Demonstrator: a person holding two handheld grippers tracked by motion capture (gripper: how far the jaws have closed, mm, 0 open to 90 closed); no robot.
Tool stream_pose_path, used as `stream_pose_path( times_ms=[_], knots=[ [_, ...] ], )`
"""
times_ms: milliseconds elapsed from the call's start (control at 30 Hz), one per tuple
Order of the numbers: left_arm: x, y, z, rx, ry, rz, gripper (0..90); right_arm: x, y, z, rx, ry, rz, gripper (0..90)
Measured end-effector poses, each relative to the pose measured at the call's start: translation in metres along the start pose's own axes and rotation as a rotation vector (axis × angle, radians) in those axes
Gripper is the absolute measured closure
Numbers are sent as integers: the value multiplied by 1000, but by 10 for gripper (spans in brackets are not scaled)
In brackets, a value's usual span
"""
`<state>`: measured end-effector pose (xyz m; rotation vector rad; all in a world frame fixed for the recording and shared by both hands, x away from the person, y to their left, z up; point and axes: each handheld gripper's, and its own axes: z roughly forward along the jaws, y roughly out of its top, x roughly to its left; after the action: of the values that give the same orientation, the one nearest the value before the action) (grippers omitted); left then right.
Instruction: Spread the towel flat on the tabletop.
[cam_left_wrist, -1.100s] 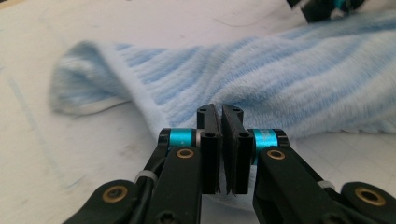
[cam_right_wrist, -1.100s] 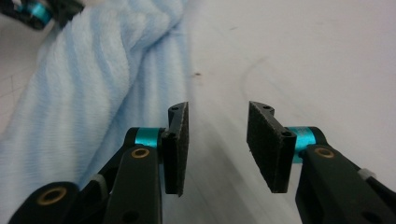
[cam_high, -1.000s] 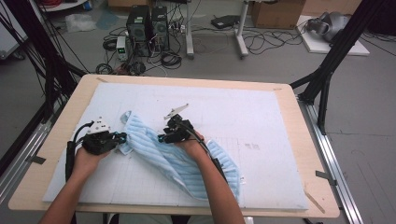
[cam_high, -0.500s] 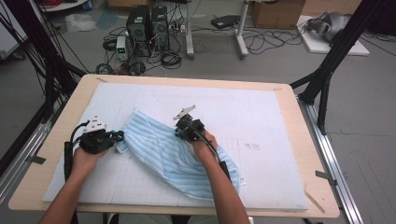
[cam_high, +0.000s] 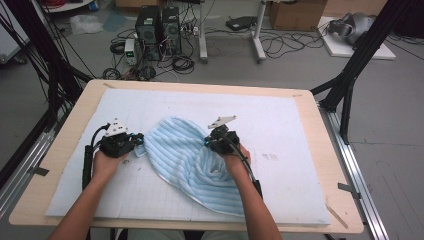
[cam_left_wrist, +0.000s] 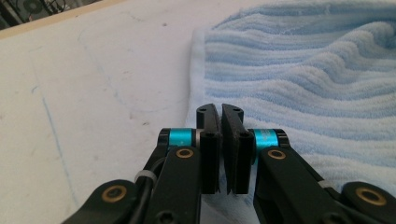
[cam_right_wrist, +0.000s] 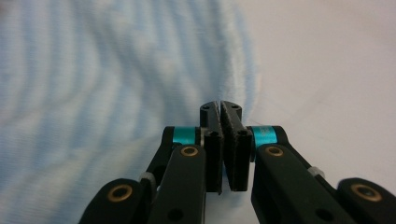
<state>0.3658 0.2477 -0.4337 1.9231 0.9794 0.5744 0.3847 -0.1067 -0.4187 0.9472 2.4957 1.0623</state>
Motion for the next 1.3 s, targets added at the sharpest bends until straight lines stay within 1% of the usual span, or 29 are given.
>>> stream_pose_path(
  times_ms=[67,133,233,267,300,333,367,400,433,500,567,600,667,700,767,833,867,900,967,1000,1033,1067,1100,1133,1167,1200,1233,1267,1300],
  knots=[
    [4,0,-4,-15,15,-18,842,11,2,11,12,49,-33,873],
    [8,-1,-7,-25,26,-29,843,19,3,20,31,64,-58,873],
    [13,-2,-11,-34,37,-44,844,22,6,25,30,78,-62,863],
    [14,-3,-12,-34,35,-50,844,20,6,26,24,89,-58,820],
    [15,-4,-13,-32,39,-50,845,16,8,20,-17,83,-38,750],
    [15,-4,-13,-30,51,-49,845,16,8,20,-17,83,-38,750],
    [17,-5,-13,-24,57,-51,845,5,10,11,-117,52,26,730],
    [18,-6,-13,-21,59,-60,845,5,10,11,-117,52,26,730],
    [19,-7,-14,-16,65,-64,845,-2,11,7,-165,32,71,724],
    [20,-8,-15,-20,65,-73,845,-16,13,3,-200,-21,120,721],
    [21,-8,-15,-25,50,-71,845,-28,16,7,-183,-45,143,697],
    [21,-8,-15,-27,52,-70,845,-31,18,12,-165,-59,144,695],
    [21,-8,-15,-30,49,-73,845,-35,22,24,-129,-63,138,694],
    [21,-8,-15,-30,49,-73,845,-35,24,32,-116,-48,133,690],
    [21,-9,-15,-31,49,-75,845,-29,28,47,-76,-29,97,664],
    [21,-9,-15,-30,49,-76,845,-23,31,61,-30,4,79,626],
    [21,-9,-15,-31,48,-78,845,-20,32,67,-13,25,71,632],
    [21,-9,-15,-33,43,-77,844,-17,32,71,-7,36,63,650],
    [21,-9,-14,-36,34,-74,844,-17,33,71,-8,62,60,750],
    [20,-9,-14,-34,36,-70,844,-20,33,69,0,77,48,856],
    [20,-9,-14,-36,35,-67,844,-21,33,68,7,74,43,896],
    [19,-8,-13,-37,37,-65,843,-24,33,67,28,22,27,897],
    [18,-8,-12,-41,39,-66,841,-30,31,65,21,22,39,899],
    [18,-8,-10,-49,35,-85,837,-34,30,62,25,-22,48,900],
    [16,-7,-7,-57,26,-101,820,-41,28,60,21,-42,65,900],
    [13,-6,-5,-63,18,-92,807,-48,25,56,17,-57,92,900],
    [10,-5,-3,-62,20,-65,835,-58,22,50,-21,-31,162,898],
    [9,-5,-3,-67,31,-46,835,-58,22,50,-21,-31,162,898],
    [10,-5,-3,-67,32,-42,839,-59,22,48,-48,-9,175,894]
  ],
)
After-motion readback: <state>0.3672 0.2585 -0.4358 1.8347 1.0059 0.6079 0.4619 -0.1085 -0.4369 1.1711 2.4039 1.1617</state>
